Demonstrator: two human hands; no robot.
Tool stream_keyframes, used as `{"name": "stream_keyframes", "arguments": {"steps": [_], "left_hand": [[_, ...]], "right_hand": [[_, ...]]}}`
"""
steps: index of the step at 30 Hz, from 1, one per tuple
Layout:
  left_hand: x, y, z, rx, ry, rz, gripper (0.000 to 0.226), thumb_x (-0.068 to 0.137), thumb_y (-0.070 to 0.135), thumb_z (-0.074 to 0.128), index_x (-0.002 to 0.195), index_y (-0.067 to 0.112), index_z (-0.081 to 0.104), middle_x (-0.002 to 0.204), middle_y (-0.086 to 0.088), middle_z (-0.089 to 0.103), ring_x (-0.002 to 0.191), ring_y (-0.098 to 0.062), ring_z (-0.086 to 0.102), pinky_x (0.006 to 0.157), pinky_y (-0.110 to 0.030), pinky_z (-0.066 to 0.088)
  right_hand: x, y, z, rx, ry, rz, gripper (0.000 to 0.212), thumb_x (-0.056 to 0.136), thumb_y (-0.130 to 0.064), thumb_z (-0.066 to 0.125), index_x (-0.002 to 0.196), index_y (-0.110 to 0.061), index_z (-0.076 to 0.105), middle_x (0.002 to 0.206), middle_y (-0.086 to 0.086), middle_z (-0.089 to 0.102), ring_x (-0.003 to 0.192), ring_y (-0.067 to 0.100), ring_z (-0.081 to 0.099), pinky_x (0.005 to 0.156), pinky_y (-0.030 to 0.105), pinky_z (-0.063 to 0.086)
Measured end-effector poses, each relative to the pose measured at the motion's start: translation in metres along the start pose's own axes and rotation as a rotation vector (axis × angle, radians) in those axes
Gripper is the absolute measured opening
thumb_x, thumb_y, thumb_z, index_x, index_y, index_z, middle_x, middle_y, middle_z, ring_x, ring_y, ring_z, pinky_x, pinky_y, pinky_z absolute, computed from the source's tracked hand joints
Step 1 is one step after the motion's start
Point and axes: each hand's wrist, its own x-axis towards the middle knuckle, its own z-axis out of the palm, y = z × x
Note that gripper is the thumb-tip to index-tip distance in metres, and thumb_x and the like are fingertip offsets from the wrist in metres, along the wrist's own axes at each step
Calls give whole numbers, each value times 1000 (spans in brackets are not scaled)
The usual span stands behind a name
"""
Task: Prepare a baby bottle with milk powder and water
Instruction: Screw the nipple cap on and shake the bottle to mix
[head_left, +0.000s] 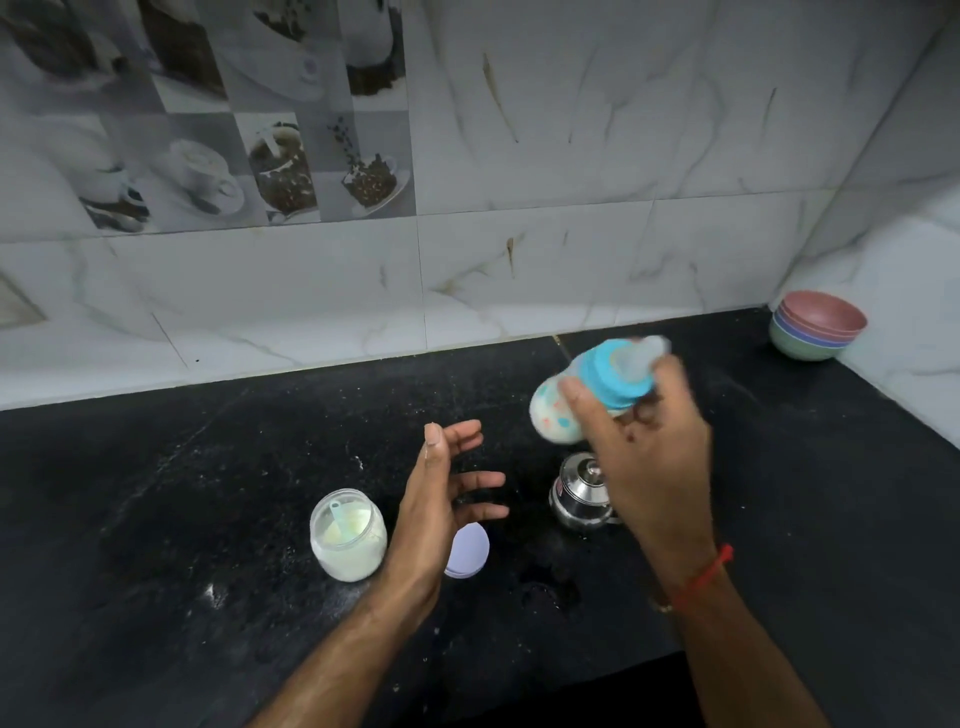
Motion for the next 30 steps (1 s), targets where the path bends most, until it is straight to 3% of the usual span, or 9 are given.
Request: {"name": "stream_keyframes", "arguments": {"steps": [3, 7, 12, 15, 18, 20, 24, 28, 30], "left_hand": [[2, -1, -1, -3, 9, -5, 64, 91, 64, 36, 127, 21, 66, 135, -3, 64, 96, -24, 71, 76, -46, 65], [2, -3, 0, 1, -9, 10, 61, 92, 63, 37, 127, 22, 66, 134, -2, 64, 97, -24, 72, 75, -43, 64], [4, -3, 1, 2, -8, 19, 60, 92, 62, 38, 128, 22, 65, 134, -3, 64, 98, -25, 71, 75, -44, 64], [4, -5, 2, 7, -25, 39, 57, 94, 60, 39, 128, 22, 65, 134, -3, 65, 99, -24, 72, 76, -44, 63], [4, -4, 1, -4, -21, 78, 53, 95, 55, 41, 127, 21, 65, 132, -5, 67, 98, -24, 72, 76, -43, 63], [5, -6, 0, -12, -8, 71, 52, 95, 54, 42, 127, 19, 65, 131, -6, 67, 96, -24, 72, 75, -41, 64], [2, -6, 1, 28, -22, 96, 44, 96, 48, 48, 125, 21, 67, 128, -3, 70, 101, -25, 72, 78, -39, 63], [2, -5, 0, 89, -69, 127, 36, 97, 40, 54, 126, 23, 67, 127, -1, 73, 111, -26, 72, 84, -39, 61], [-1, -6, 3, 118, -160, 113, 36, 102, 40, 56, 133, 23, 63, 128, -3, 73, 116, -27, 71, 89, -41, 61]], "right_hand": [[-2, -3, 0, 22, 162, -126, 39, 86, -33, 78, 116, -22, 56, 103, -19, 70, 97, 4, 71, 84, 19, 55], [-3, 16, 2, -202, -93, 33, 42, 83, -40, 82, 115, -19, 63, 101, -11, 74, 94, 8, 73, 86, 34, 62], [-4, 4, 4, -117, 101, -115, 44, 85, -37, 78, 119, -20, 58, 104, -7, 71, 94, 4, 71, 82, 20, 57], [-4, 14, 6, -224, -69, 4, 46, 84, -41, 82, 118, -17, 63, 98, -9, 73, 87, 4, 72, 79, 33, 61], [-5, 4, 3, -95, 106, -161, 45, 86, -35, 80, 121, -15, 60, 111, -3, 71, 100, 11, 71, 86, 30, 60], [-3, 6, 2, -125, 116, -227, 45, 86, -28, 81, 123, -17, 58, 113, -5, 68, 103, 7, 68, 90, 25, 56], [0, 22, 4, -235, -159, 158, 46, 81, -49, 79, 115, -23, 63, 102, -11, 74, 95, 8, 72, 87, 43, 61], [-2, 18, 5, -19, -163, 284, 38, 81, -41, 81, 110, -21, 66, 103, -5, 76, 97, 11, 75, 85, 41, 63], [-4, 12, 8, 119, -184, 321, 41, 78, -41, 81, 108, -18, 67, 102, 2, 76, 86, 10, 75, 71, 31, 62]]}}
